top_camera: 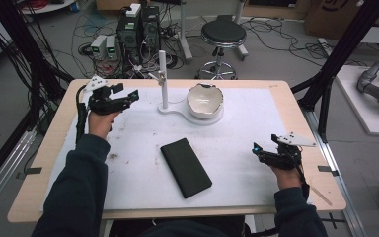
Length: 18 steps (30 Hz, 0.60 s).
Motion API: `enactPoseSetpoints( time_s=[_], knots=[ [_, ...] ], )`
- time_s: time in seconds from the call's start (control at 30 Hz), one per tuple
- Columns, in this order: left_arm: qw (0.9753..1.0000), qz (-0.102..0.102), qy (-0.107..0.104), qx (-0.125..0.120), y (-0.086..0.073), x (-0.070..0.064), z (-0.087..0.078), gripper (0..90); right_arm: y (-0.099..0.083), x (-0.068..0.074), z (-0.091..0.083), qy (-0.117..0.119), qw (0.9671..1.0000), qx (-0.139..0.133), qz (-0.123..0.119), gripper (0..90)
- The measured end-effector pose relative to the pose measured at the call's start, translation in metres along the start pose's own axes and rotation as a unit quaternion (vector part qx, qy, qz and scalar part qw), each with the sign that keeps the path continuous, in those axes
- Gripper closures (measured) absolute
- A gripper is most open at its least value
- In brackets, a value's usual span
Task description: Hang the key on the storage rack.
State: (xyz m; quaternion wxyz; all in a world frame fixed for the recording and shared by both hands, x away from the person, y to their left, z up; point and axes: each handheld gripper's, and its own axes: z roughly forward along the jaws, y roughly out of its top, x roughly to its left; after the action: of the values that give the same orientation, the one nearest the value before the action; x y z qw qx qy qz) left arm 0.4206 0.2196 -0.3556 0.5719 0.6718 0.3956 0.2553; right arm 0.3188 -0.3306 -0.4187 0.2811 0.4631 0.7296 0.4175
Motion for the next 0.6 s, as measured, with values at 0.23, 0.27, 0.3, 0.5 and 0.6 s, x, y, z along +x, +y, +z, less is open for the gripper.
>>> enactPoseSetpoints(
  time_s=[0.23, 0.27, 0.3, 0.5, 0.6],
  knots=[
    [0.9994, 0.031, 0.007, 0.012, -0.026, -0.011, -0.026, 24.5, 0.003, 0.003, 0.005, 0.006, 1.0, 0.005, -0.004, 20.7],
    [0.9992, 0.037, 0.009, 0.015, -0.031, -0.012, -0.03, 24.5, 0.003, 0.003, 0.007, 0.005, 1.0, 0.003, -0.005, 20.7],
    [0.999, 0.04, 0.012, 0.015, -0.035, -0.013, -0.033, 24.5, 0.003, 0.003, 0.007, 0.006, 1.0, 0.005, -0.003, 20.7],
    [0.9987, 0.038, 0.017, 0.03, -0.045, -0.011, -0.039, 24.8, 0.004, 0.004, 0.009, 0.007, 1.0, 0.006, -0.003, 20.7],
    [0.9984, 0.038, 0.014, 0.04, -0.05, -0.012, -0.035, 25.3, 0.005, 0.003, 0.01, 0.007, 1.0, 0.006, -0.004, 20.7]
  ],
)
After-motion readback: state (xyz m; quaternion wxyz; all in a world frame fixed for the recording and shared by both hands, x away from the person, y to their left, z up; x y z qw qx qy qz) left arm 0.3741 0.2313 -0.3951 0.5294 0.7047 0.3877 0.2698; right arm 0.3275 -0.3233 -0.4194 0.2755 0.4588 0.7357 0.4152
